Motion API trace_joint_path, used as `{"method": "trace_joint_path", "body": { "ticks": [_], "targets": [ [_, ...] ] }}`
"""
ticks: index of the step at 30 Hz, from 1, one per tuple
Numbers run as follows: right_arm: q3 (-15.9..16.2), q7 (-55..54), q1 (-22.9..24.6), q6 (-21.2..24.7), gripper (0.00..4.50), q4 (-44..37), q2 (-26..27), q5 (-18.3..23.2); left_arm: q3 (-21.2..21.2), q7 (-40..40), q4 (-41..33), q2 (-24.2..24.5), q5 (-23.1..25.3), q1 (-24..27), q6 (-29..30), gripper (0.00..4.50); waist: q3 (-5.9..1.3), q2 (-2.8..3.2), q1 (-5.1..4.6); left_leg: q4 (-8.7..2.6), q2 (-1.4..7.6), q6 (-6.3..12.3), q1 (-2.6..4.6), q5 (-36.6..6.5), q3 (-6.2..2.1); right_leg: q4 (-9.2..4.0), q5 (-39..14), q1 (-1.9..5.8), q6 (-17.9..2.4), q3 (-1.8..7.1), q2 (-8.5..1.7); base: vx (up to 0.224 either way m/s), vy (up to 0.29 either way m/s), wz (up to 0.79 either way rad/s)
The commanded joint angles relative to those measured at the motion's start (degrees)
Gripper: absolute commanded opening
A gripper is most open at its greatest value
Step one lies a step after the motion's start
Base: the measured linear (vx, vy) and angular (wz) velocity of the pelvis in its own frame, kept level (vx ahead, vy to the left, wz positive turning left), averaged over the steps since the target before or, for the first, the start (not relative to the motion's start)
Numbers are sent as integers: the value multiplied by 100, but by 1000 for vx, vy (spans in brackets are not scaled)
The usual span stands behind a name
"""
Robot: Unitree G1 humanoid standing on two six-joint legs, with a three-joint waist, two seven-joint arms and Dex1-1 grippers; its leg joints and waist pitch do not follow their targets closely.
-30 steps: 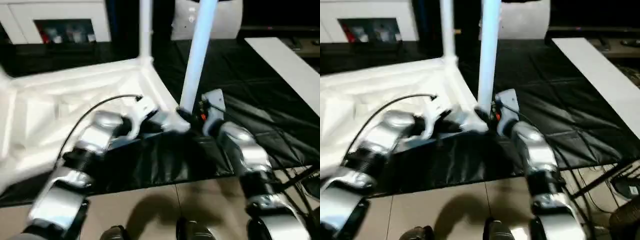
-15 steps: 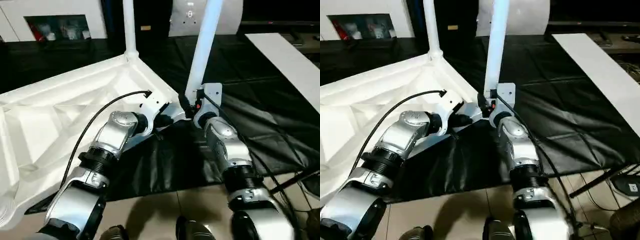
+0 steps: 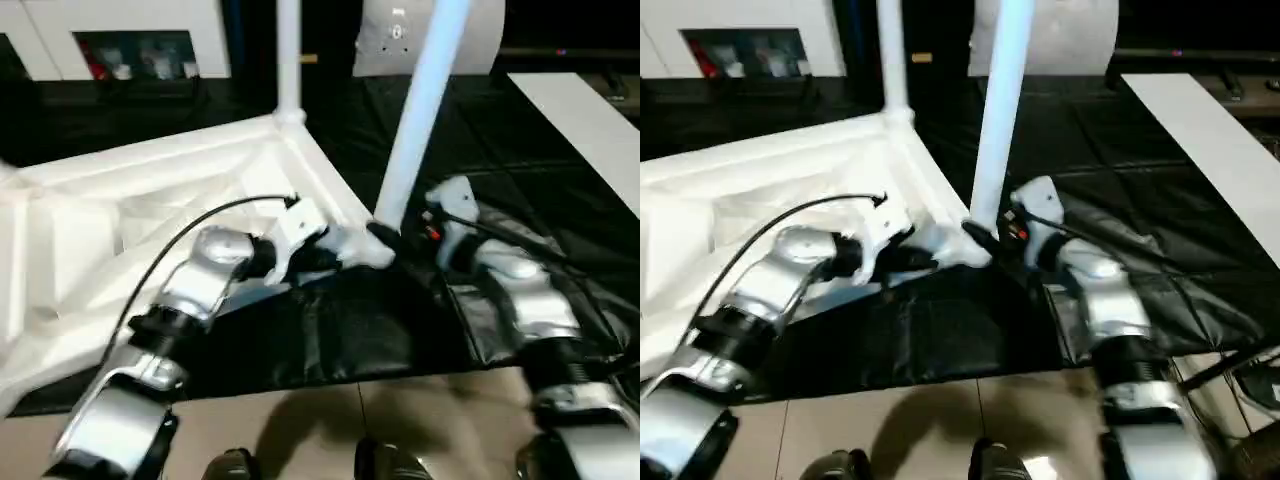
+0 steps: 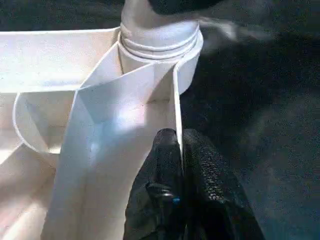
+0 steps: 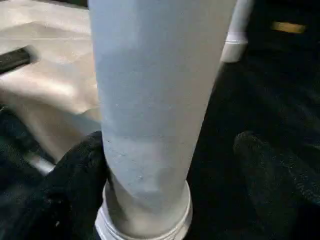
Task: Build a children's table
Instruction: Rotate leg to tighten
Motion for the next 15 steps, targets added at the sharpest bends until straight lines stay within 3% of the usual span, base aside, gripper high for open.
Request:
{"method": "trace_joint_path", "body": {
  "ticks": [1,5,15],
  "targets": [
    [28,723,45,41,410,-161,-305,169,-186,-578,-93,196,-6,55,-303,0,-454,-12,-3,-370,64,422,156,-1682,-2,-334,-2105,364,-1105,108,-133,0,0,0],
    [234,1834,118,62,394,-277,-626,426,-310,-1202,-20,452,-69,79,-666,0,-438,-22,18,-384,78,375,150,-1784,-13,-340,-2264,358,-1081,97,-137,0,0,0],
    [543,2870,-54,218,315,-109,-851,543,-522,-1967,-81,736,-125,85,-976,0,-445,-49,48,-375,90,335,130,-1761,-7,-315,-2371,344,-1105,103,-156,0,0,0]
  ]
}}
